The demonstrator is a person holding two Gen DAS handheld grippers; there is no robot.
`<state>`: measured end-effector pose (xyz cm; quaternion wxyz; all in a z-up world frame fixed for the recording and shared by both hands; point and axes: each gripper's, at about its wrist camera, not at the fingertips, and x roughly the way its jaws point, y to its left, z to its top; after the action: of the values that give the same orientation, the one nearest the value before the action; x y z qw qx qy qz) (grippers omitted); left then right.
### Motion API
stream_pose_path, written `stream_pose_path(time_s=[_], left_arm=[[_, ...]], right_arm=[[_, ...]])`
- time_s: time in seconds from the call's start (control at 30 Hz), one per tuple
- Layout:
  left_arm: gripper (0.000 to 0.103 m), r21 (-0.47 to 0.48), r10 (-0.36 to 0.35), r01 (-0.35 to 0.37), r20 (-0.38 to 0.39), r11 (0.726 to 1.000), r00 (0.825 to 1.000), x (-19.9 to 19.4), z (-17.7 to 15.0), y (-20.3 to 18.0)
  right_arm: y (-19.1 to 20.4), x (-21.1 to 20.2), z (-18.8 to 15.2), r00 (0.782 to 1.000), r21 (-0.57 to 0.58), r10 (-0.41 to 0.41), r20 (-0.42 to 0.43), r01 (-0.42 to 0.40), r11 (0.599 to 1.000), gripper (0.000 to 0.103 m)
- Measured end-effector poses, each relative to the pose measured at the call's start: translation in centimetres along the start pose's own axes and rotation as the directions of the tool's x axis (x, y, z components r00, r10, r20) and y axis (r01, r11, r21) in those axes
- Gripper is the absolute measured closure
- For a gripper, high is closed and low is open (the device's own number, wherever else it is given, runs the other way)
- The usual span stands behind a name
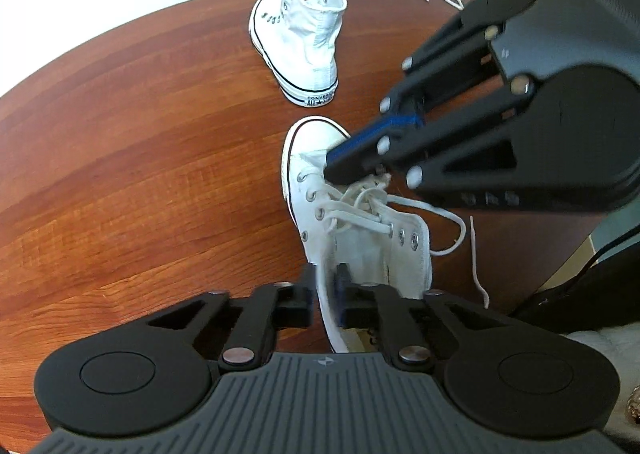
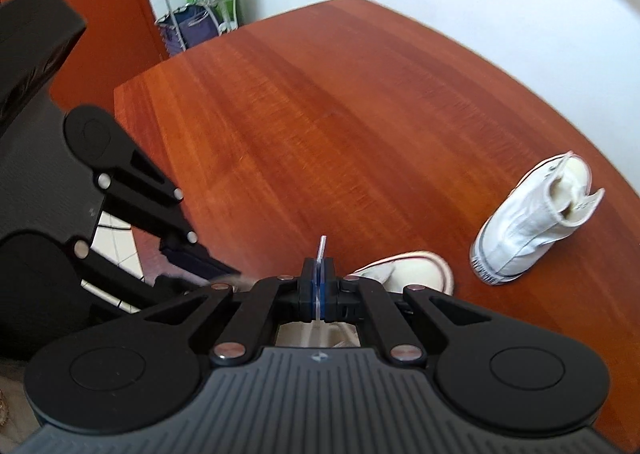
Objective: Lace up shoes with both hands
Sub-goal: 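Bring the right gripper back to the sneaker eyelets while the left gripper holds the sneaker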
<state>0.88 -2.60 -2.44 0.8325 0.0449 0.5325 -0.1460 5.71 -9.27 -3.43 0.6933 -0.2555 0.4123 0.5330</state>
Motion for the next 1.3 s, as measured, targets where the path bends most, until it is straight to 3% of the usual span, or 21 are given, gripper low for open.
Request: stream_pose_path(time_s=[0.4, 0.87, 1.3], left_arm=[[0.097, -0.013, 0.019, -0.018, 0.032, 1.000, 0.999, -0.2, -0.5, 0.2], [0.097, 0.003, 0.000, -0.001, 0.046, 1.000, 0.999, -0.7, -0.8, 0.1], [0.091, -0.064, -0.049, 0.056, 0.101, 0.996, 0.994, -2.9, -1.3, 2.7]], right_arm=[[1.9, 2.0, -0.8, 0.984, -0.098, 0.055, -0.171, -0.072, 0.993, 0.102], [2.0, 3.0, -0.8, 0.979, -0.121, 0.048, -0.197, -0.073, 0.990, 0.102], [1.8, 3.9, -0.7, 0.987, -0.114, 0.025, -0.159, -0.044, 0.993, 0.102]])
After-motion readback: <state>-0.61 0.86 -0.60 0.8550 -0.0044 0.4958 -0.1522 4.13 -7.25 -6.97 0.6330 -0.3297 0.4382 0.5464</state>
